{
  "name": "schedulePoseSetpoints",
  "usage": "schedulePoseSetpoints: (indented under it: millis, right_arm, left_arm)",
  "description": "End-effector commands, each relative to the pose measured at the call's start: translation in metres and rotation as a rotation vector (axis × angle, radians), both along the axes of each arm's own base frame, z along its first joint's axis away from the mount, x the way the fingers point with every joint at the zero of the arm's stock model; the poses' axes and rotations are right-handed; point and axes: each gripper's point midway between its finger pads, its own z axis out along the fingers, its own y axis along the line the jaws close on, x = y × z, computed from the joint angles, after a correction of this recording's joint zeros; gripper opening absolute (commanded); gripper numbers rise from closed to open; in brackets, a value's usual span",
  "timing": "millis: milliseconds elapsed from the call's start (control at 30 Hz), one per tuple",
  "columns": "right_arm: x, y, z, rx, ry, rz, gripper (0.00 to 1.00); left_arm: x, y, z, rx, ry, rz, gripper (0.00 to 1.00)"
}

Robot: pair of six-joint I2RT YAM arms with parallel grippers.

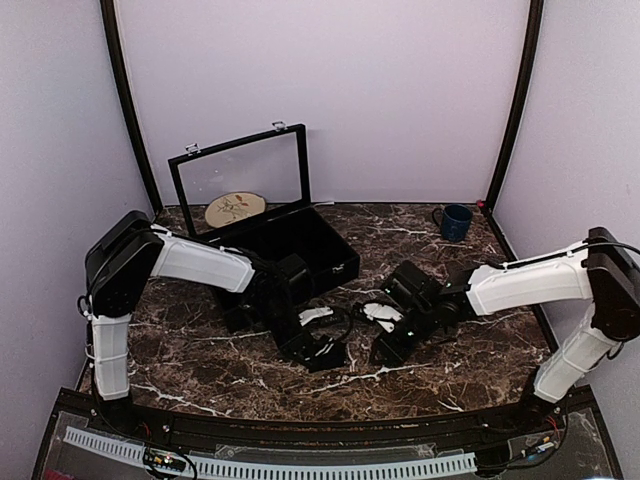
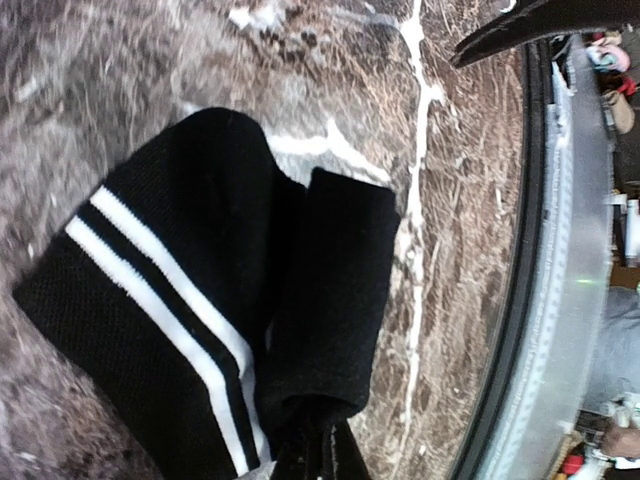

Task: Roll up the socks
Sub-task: Roll the sock at the center of the board.

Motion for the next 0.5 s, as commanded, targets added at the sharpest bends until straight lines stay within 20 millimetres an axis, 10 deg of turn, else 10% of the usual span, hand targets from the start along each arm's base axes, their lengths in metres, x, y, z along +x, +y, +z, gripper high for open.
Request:
schedulePoseSetpoints:
  millis: [0,467]
  right_arm:
    - [0.013,-0.003,0.016,-0.047,-0.273,0.0,0.4]
    - [-0.034,0.059,0.035,-0.06,-0.632,0.303,0.38]
  left_arm:
    - [-0.025,0.033,-0.021,0.128,0.189,0.011,0.0]
    - [-0.024,0.031,-0.012,0.084,0.327,0.031,0.0]
